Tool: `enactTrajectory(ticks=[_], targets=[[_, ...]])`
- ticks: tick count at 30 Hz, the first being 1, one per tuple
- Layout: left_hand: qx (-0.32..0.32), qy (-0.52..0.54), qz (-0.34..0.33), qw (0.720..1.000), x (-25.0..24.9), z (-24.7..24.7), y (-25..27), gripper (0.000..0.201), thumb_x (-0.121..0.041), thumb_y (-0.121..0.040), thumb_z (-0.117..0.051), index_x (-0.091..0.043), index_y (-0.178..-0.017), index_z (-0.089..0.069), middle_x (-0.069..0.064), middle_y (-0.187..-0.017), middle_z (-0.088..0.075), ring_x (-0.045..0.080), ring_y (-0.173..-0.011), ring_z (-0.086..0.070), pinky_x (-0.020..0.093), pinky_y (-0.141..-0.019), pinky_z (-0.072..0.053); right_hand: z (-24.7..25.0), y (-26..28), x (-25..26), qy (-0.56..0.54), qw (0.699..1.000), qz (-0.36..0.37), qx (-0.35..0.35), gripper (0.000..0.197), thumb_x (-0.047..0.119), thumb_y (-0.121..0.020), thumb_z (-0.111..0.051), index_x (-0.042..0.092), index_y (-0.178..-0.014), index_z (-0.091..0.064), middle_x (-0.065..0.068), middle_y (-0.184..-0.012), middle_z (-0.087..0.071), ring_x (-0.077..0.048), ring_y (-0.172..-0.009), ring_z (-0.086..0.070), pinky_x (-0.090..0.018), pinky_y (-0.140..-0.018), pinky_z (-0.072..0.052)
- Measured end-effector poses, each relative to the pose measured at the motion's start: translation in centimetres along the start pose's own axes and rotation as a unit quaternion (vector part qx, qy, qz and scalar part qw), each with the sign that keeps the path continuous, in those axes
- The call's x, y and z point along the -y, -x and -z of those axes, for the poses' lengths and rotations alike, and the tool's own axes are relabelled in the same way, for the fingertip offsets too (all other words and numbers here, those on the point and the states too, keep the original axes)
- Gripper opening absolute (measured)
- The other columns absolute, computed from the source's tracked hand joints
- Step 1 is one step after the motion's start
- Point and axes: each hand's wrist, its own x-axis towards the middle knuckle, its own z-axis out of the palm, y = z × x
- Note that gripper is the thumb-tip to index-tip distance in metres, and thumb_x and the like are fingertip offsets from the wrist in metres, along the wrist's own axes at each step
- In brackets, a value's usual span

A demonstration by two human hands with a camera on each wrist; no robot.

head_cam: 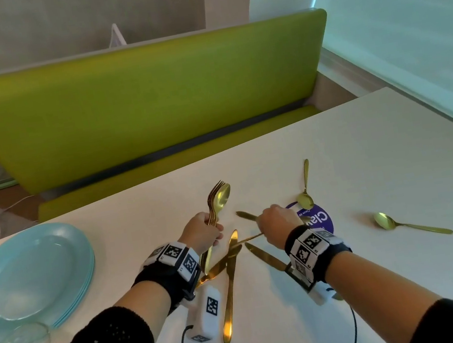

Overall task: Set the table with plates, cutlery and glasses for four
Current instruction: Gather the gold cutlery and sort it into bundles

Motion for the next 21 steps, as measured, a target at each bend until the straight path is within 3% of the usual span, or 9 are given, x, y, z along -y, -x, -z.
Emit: enactTrajectory(ticks=[3,6,10,15,21], targets=[[0.037,-0.012,0.005,0.999,-0.2,-0.2,0.2,0.030,0.008,-0.084,-0.052,-0.007,-0.110,-0.050,0.003,-0.088,-0.058,0.020,-0.088,-0.056,0.026,-0.073,-0.050,1.7,0.6,0.4,0.053,0.992,0.110,-0.032,0.026,0.009,-0.097,-0.041,0.007,-0.115,-0.059,-0.008,-0.113,-0.060,-0.022,-0.110,-0.050,-0.033,-0.083,-0.050],[0.091,-0.022,-0.006,0.996,-0.2,-0.7,0.8,0.027,0.005,-0.073,-0.059,-0.006,-0.098,-0.055,0.011,-0.085,-0.060,0.022,-0.077,-0.055,0.039,-0.082,-0.049,2.9,0.7,1.2,0.089,0.979,0.180,-0.032,0.027,0.010,-0.097,-0.040,0.008,-0.113,-0.061,-0.008,-0.113,-0.060,-0.022,-0.113,-0.047,-0.033,-0.079,-0.048],[0.147,-0.032,-0.023,0.988,-0.6,-1.3,1.9,0.019,0.002,-0.056,-0.059,-0.012,-0.068,-0.054,0.005,-0.065,-0.054,0.018,-0.067,-0.047,0.030,-0.067,-0.038,3.8,0.6,2.2,0.112,0.969,0.217,-0.036,0.026,0.011,-0.096,-0.042,0.008,-0.111,-0.063,-0.006,-0.111,-0.060,-0.022,-0.112,-0.046,-0.032,-0.081,-0.048],[0.156,-0.017,-0.041,0.987,-0.4,-2.0,1.8,0.026,0.013,-0.070,-0.059,-0.009,-0.083,-0.053,0.012,-0.084,-0.057,0.019,-0.082,-0.051,0.028,-0.075,-0.040,4.1,0.7,2.8,0.123,0.959,0.253,-0.036,0.025,0.018,-0.096,-0.048,0.010,-0.115,-0.062,-0.005,-0.111,-0.059,-0.021,-0.110,-0.045,-0.030,-0.086,-0.048],[0.161,0.007,-0.050,0.986,-0.5,-2.6,1.7,0.031,0.019,-0.071,-0.053,-0.003,-0.092,-0.053,0.006,-0.076,-0.060,0.014,-0.074,-0.056,0.022,-0.068,-0.042,4.0,0.6,2.2,0.120,0.957,0.263,-0.031,0.025,0.020,-0.095,-0.049,0.010,-0.113,-0.063,-0.005,-0.110,-0.059,-0.021,-0.109,-0.044,-0.031,-0.087,-0.047]])
